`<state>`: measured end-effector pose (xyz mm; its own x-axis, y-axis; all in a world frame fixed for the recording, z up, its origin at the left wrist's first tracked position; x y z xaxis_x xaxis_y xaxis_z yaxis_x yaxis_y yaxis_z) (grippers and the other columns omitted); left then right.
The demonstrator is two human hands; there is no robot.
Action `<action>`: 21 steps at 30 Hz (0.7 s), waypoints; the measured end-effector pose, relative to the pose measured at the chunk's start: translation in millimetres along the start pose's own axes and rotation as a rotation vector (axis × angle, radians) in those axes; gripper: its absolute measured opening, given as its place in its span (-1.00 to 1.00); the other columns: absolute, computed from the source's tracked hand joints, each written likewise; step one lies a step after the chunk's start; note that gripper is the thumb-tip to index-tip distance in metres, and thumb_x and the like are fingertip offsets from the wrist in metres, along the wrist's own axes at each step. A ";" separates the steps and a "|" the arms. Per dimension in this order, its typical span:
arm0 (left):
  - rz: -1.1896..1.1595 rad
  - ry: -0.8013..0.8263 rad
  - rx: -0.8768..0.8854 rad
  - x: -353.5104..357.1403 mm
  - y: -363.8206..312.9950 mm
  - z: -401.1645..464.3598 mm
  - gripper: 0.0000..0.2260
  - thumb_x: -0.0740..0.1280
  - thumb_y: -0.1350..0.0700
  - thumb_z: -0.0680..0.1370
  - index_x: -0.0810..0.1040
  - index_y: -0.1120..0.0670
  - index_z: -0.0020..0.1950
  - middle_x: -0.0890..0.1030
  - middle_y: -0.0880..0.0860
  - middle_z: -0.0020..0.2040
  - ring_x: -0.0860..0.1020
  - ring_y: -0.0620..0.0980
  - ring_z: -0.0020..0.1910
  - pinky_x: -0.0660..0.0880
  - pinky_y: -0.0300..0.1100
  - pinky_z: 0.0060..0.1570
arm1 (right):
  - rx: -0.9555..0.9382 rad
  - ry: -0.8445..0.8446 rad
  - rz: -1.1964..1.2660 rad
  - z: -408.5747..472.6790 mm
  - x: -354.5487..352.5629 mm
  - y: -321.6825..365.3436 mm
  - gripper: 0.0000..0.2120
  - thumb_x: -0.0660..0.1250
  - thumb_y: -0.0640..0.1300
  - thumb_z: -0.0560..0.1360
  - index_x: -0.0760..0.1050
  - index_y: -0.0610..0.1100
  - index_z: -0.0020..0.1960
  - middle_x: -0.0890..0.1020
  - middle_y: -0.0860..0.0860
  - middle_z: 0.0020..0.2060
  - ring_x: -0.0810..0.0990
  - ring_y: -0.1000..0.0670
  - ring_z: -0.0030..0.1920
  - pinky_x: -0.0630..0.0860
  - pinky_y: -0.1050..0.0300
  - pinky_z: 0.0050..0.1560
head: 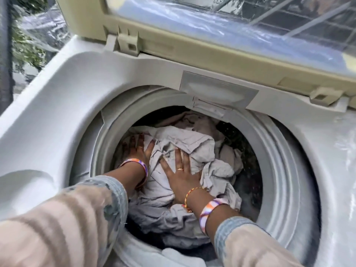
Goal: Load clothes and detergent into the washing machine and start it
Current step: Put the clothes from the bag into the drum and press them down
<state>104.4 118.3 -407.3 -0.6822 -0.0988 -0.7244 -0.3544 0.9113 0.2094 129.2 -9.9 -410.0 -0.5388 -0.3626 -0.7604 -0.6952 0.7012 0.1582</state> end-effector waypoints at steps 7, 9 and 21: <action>0.015 -0.023 -0.002 -21.6 3.7 -13.9 -0.24 0.19 0.12 0.58 -0.35 0.04 0.50 -0.28 0.27 0.51 -0.15 0.31 0.51 -0.09 0.14 0.47 | -0.022 0.033 0.017 -4.9 -16.9 2.7 -0.06 0.25 -0.34 0.46 -0.36 0.17 0.46 -0.53 -0.05 0.40 -0.51 -0.17 0.41 0.00 -0.50 0.29; 0.036 -0.017 0.010 -23.2 7.3 -20.1 -0.23 0.21 0.09 0.56 -0.33 0.03 0.51 -0.26 0.27 0.51 -0.14 0.31 0.51 -0.09 0.11 0.49 | -0.049 0.086 0.010 -13.7 -21.8 5.8 0.08 0.41 -0.20 0.40 -0.42 0.16 0.44 -0.56 -0.08 0.37 -0.55 -0.17 0.39 0.01 -0.51 0.27; 0.506 0.059 0.028 -81.3 -30.9 -90.0 -0.58 0.32 0.13 0.48 0.45 0.09 0.34 0.53 0.03 0.28 0.52 0.13 0.25 0.51 0.00 0.01 | -0.265 0.182 0.114 -124.5 -87.1 -4.3 -0.52 0.50 -0.02 0.34 0.51 -0.07 0.23 0.55 -0.12 0.15 0.51 -0.10 0.13 0.42 0.19 0.01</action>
<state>113.2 62.2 -295.7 -0.7991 0.3364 -0.4983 0.0469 0.8612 0.5061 119.9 -57.8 -266.0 -0.6797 -0.4119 -0.6070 -0.7123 0.5683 0.4120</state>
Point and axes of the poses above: each hand's wrist, its own z-axis towards the middle knuckle, its own x-axis out of the palm, y = z × x, the point moved 5 cm from there along z, towards the middle knuckle
